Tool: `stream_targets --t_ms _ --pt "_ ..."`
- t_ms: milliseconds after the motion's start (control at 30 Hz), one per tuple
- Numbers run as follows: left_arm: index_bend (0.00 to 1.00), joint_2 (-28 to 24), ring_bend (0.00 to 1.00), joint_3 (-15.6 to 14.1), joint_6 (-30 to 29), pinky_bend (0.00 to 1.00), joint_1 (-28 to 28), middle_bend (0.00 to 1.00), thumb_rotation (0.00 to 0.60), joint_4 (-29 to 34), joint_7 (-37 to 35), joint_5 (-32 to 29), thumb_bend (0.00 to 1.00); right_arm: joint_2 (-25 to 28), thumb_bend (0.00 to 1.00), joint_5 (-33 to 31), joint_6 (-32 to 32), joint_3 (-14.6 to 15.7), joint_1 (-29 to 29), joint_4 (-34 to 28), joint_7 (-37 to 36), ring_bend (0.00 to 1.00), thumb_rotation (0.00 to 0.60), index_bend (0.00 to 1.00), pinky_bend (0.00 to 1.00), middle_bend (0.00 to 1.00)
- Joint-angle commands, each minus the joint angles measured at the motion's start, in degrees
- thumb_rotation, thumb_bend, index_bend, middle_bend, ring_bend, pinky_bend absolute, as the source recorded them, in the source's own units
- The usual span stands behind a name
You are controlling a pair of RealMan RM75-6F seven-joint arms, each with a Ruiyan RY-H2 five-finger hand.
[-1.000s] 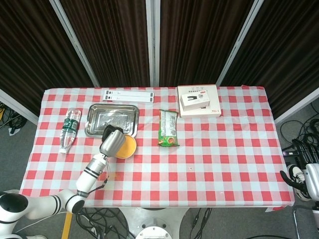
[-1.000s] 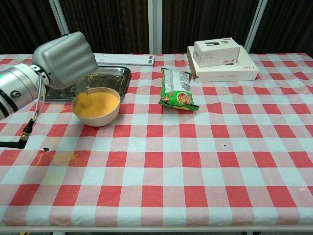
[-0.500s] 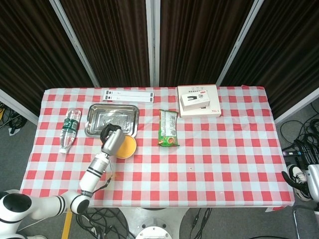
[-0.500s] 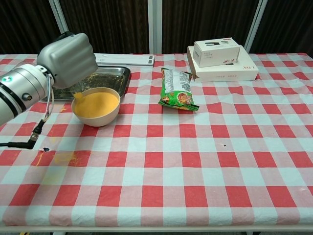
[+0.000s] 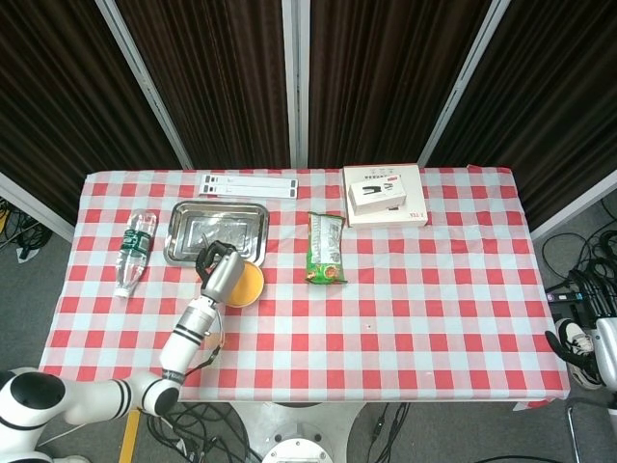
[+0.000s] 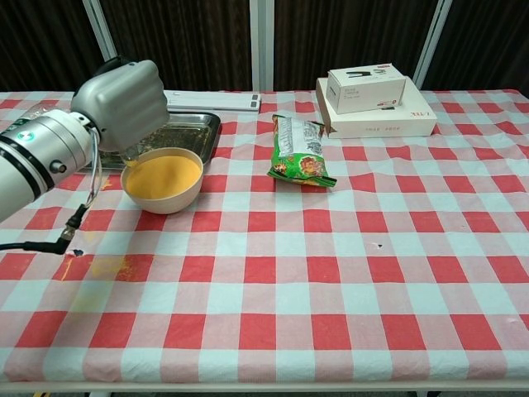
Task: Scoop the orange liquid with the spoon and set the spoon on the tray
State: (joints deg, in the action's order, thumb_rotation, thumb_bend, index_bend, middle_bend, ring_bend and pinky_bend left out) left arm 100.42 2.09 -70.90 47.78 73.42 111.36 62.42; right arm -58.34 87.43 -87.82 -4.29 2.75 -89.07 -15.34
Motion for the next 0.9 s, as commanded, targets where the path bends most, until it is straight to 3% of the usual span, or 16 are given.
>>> stream_targets --t_ms 33,200,467,667,800,900 --pt "0.68 0.33 0.95 -0.92 -0.17 0.94 -0.18 1.0 0.6 0.26 1.07 -0.28 0.55 -0.04 0.18 0.03 -0.03 0.0 0.0 0.06 0.24 0.0 0.6 0.05 0.05 0.08" --pt "0.7 0.79 0.95 -0.95 -0.75 0.94 -0.49 1.0 0.6 1.6 2.79 -2.37 0.55 -0.07 0.18 0.21 0.14 0.0 0.16 -0.05 0.26 0.0 0.6 0.05 0.05 0.08" --pt "0.7 0.12 0.95 -1.05 -0.68 0.94 0.14 1.0 0.6 1.66 -0.28 -1.21 0.55 0.09 0.18 -0.17 0.17 -0.03 -0.02 -0.14 0.32 0.0 0.6 0.05 0.05 0.08" --pt "0.7 -0.33 0.95 0.54 -0.45 0.94 0.93 1.0 0.6 1.92 -2.28 -1.97 0.55 0.18 0.18 -0.02 -0.12 -0.02 -0.15 -0.21 0.44 0.0 0.6 0.05 0.05 0.08" --pt "0.69 -0.59 0.95 2.16 0.35 0.94 1.18 1.0 0.6 1.49 -6.11 -3.06 0.55 0.27 0.18 -0.02 -0.17 -0.03 -0.19 -0.28 0.37 0.0 0.6 0.05 0.05 0.08" --pt "0.69 -1.51 0.96 2.3 3.0 0.94 1.57 1.0 0.6 0.05 -16.63 0.28 0.55 0.16 0.18 -0.09 -0.02 -0.01 -0.17 -0.2 0.28 0.0 0.6 0.05 0.05 0.08"
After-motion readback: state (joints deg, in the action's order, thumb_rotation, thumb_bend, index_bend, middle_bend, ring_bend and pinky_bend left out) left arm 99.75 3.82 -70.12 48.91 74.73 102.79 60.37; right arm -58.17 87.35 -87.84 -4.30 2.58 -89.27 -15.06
